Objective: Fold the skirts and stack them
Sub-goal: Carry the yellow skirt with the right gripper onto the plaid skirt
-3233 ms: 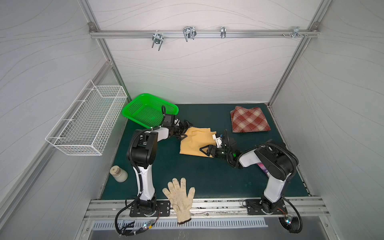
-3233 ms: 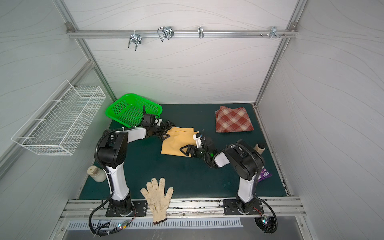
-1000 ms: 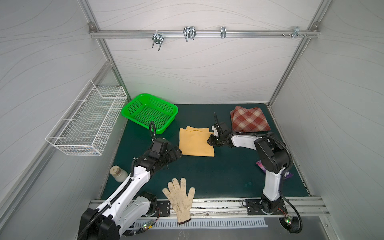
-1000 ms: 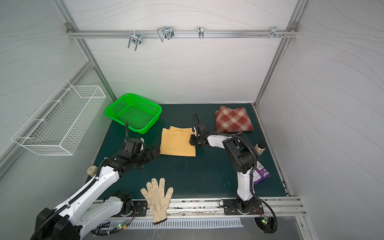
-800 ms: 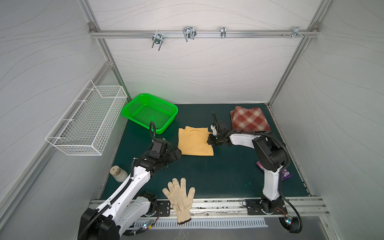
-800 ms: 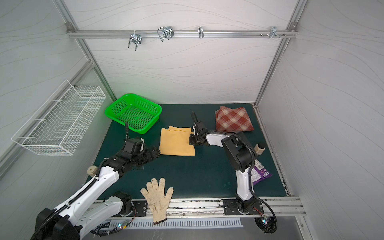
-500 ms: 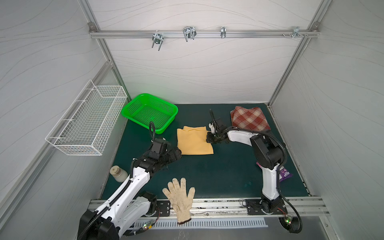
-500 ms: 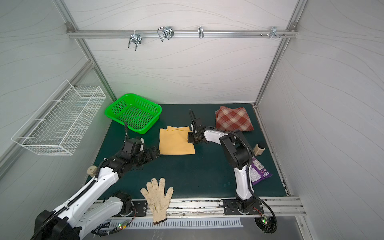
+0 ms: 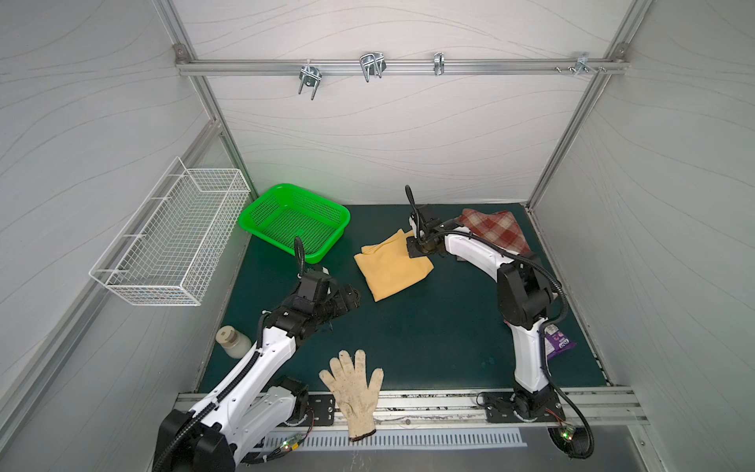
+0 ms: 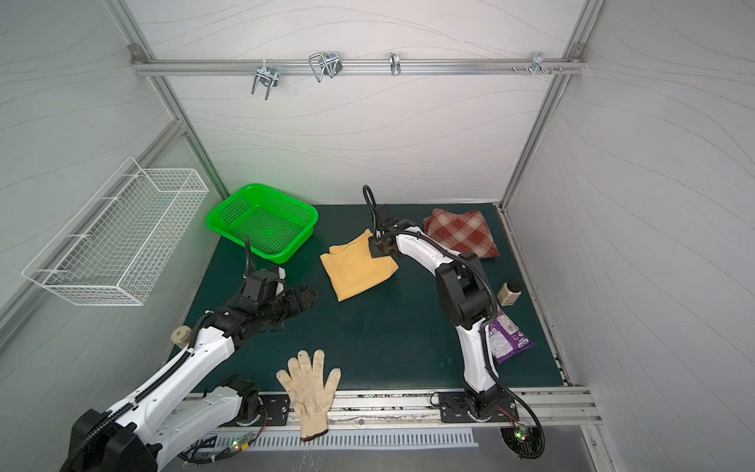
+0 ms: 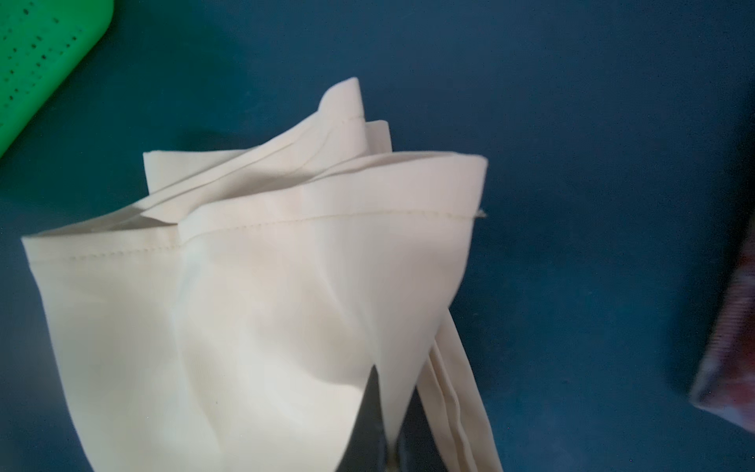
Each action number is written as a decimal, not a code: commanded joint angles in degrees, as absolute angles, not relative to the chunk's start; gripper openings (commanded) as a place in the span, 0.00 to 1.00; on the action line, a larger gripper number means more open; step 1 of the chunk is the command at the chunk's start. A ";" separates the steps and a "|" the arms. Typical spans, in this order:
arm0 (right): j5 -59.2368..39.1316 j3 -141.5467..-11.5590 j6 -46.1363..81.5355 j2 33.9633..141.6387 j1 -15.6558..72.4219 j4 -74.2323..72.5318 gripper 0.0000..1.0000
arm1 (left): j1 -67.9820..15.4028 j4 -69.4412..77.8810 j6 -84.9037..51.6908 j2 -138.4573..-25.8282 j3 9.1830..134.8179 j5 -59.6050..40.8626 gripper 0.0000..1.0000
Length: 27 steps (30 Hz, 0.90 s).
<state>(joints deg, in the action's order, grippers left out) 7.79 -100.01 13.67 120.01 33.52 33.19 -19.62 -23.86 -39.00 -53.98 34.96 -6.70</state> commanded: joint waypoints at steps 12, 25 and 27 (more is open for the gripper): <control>22.08 -120.92 0.73 126.49 25.45 52.80 0.00 | -19.86 -15.30 -39.15 -57.38 34.72 -10.18 0.99; 29.56 -137.94 -5.07 129.83 18.44 61.48 0.00 | -19.86 -12.41 -39.53 -60.61 35.42 -11.78 0.99; 29.29 -134.98 -4.75 128.64 17.27 60.98 0.00 | -19.86 -11.67 -39.73 -61.35 35.33 -12.05 0.99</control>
